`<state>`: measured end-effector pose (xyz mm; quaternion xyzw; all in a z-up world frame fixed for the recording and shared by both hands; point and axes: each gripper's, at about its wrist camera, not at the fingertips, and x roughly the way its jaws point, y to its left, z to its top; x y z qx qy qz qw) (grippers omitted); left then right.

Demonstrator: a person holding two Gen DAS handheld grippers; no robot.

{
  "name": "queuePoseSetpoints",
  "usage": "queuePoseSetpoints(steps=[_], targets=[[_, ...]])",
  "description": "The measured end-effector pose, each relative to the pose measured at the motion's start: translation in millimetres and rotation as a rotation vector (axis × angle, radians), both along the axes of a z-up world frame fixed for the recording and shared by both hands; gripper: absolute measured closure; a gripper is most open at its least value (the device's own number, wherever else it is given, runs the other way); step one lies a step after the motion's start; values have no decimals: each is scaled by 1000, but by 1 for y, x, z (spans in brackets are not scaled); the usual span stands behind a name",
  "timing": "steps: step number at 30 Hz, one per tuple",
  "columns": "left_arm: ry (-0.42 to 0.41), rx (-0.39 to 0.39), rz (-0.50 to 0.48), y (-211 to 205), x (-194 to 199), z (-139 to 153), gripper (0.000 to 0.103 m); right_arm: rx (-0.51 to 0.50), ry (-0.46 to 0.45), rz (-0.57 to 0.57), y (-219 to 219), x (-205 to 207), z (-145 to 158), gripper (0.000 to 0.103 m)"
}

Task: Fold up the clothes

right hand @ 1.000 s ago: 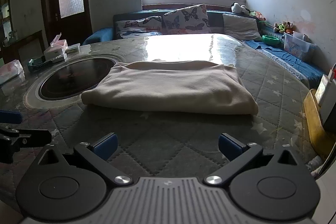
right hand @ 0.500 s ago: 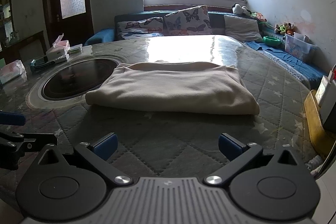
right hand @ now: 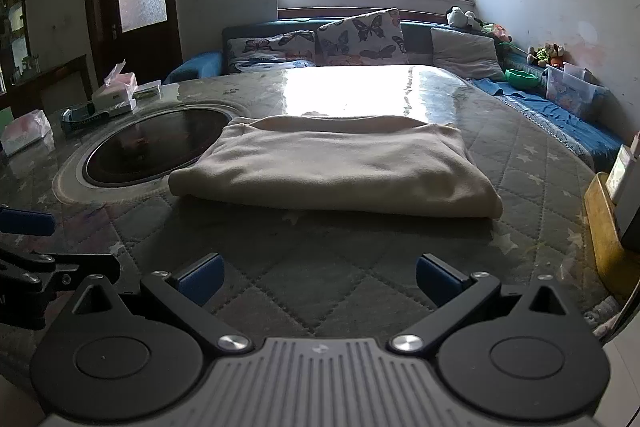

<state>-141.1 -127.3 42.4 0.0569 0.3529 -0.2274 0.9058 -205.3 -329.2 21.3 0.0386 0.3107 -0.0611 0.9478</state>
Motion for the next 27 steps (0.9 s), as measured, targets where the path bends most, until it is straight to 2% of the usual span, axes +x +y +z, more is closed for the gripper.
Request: queuePoseSetpoints(steps=[27], targets=[[9, 13, -37, -12, -5, -5, 0, 4, 10, 0, -2, 1, -3, 0]])
